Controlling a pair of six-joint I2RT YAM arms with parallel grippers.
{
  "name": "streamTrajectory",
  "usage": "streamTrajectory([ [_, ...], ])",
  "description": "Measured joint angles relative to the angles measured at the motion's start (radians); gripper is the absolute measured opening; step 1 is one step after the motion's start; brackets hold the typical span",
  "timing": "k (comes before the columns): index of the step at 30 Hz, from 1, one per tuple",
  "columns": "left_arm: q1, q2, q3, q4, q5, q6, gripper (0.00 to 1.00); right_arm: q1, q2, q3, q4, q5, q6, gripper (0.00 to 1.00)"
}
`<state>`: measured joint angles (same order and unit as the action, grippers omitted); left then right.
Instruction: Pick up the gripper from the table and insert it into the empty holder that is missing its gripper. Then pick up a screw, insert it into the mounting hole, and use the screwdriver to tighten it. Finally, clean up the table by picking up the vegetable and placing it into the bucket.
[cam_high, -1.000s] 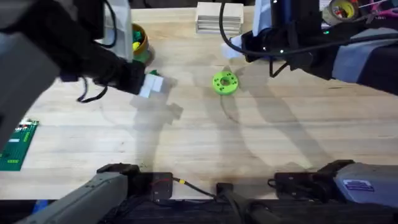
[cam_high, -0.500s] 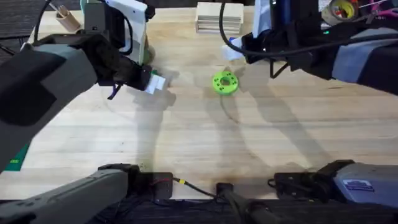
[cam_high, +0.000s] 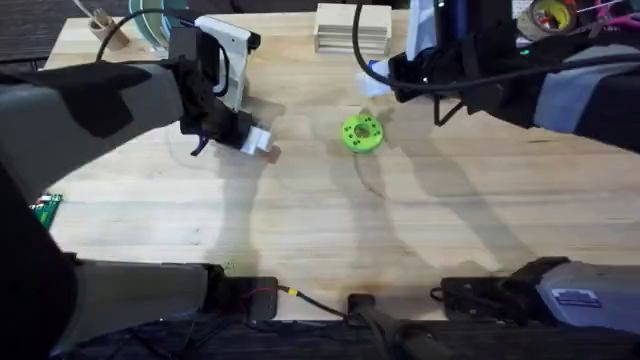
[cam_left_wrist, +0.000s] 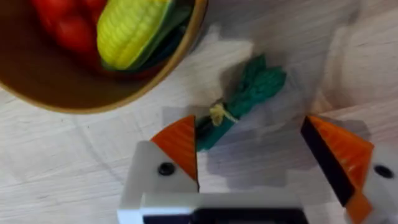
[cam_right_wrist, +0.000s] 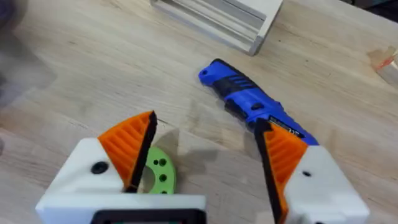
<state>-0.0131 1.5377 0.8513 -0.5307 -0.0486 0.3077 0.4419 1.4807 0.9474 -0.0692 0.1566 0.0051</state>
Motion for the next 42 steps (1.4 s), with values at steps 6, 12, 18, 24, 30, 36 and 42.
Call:
streamTrajectory([
  [6, 0.002, 0.008, 0.0, 0.046, 0.0, 0.003, 0.992, 0.0, 0.0, 0.0, 0.0, 0.0, 0.0, 0.991],
  [12, 0.003, 0.014, 0.0, 0.063, 0.002, 0.003, 0.995, 0.0, 0.0, 0.0, 0.0, 0.0, 0.0, 0.992],
  [18, 0.003, 0.033, 0.0, 0.073, 0.025, 0.003, 0.966, 0.0, 0.0, 0.0, 0.0, 0.0, 0.0, 0.991],
  [24, 0.002, 0.049, 0.002, 0.078, 0.082, 0.006, 0.612, 0.0, 0.0, 0.0, 0.0, 0.0, 0.0, 0.991],
  [30, 0.0, 0.052, 0.005, 0.085, 0.096, 0.009, 0.263, 0.0, 0.0, 0.0, 0.0, 0.0, 0.0, 0.991],
  [36, -0.001, 0.053, 0.007, 0.086, 0.089, 0.009, 0.025, 0.0, 0.0, 0.0, 0.0, 0.0, 0.003, 0.992],
  [42, 0.0, 0.001, -0.005, 0.043, 0.074, 0.009, 0.025, 0.0, 0.0, 0.0, 0.0, 0.0, 0.003, 0.991],
])
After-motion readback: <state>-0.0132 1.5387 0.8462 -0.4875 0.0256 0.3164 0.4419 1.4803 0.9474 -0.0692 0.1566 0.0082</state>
